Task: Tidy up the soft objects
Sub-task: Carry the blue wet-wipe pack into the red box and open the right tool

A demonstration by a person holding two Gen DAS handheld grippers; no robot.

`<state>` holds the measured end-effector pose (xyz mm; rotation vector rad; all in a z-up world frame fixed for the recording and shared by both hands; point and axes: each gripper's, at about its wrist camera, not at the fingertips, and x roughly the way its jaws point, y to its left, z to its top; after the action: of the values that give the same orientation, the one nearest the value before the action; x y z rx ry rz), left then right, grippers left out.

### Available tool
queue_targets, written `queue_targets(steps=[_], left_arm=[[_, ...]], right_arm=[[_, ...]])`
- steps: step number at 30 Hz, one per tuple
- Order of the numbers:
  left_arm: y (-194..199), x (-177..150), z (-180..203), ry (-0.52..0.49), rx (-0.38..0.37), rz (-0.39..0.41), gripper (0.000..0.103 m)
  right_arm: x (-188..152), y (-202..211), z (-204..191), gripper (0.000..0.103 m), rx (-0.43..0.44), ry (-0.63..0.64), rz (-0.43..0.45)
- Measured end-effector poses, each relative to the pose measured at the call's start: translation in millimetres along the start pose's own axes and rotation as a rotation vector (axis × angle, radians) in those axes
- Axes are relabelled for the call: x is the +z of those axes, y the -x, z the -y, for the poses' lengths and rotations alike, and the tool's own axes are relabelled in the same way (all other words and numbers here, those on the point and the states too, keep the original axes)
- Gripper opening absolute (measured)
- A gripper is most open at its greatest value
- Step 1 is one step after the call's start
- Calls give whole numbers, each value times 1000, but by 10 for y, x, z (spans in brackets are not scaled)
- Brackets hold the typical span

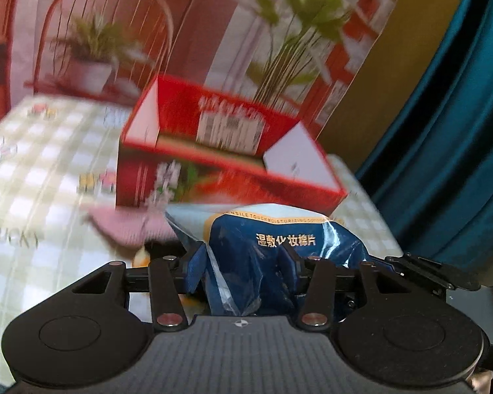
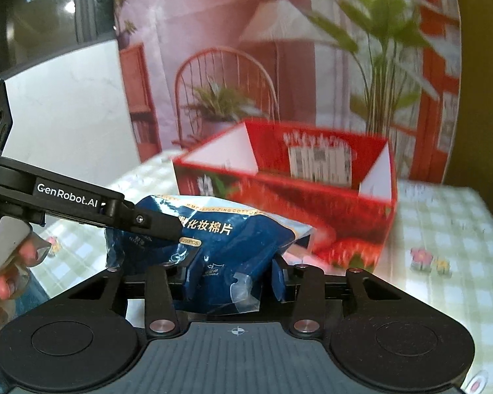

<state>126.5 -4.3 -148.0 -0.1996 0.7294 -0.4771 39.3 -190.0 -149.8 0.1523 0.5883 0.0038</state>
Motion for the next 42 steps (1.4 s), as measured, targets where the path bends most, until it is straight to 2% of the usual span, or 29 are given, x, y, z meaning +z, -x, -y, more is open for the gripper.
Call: queue_targets(steps=[7, 13, 18, 22, 27, 36, 40, 42], left_arm=[[124, 388, 145, -57, -3, 112, 50], [-149, 856, 149, -55, -8, 136, 50], [-629, 1165, 152, -55, 0, 101, 51], [-1028, 1248, 129, -27, -1, 48, 50], [-1395, 1263, 180, -48, 29, -3, 51], [-1692, 1266, 64, -40, 49, -66, 51], [-1739, 1253, 39, -80, 99, -83, 58], [-1706, 1241, 19, -92, 119, -84, 58]], right_arm=[[421, 159, -10, 37, -9, 107, 121], [874, -64, 242, 37, -18, 170, 166], [1089, -459, 544, 37, -11, 163, 142], [1106, -793, 768, 36, -21, 133, 109], [1058, -1117, 999, 36, -41, 92, 46], [975, -1442, 1213, 36, -55, 41, -35], [904, -1509, 1193, 42, -98, 51, -73], [875, -1505, 1199, 43, -116, 46, -84]])
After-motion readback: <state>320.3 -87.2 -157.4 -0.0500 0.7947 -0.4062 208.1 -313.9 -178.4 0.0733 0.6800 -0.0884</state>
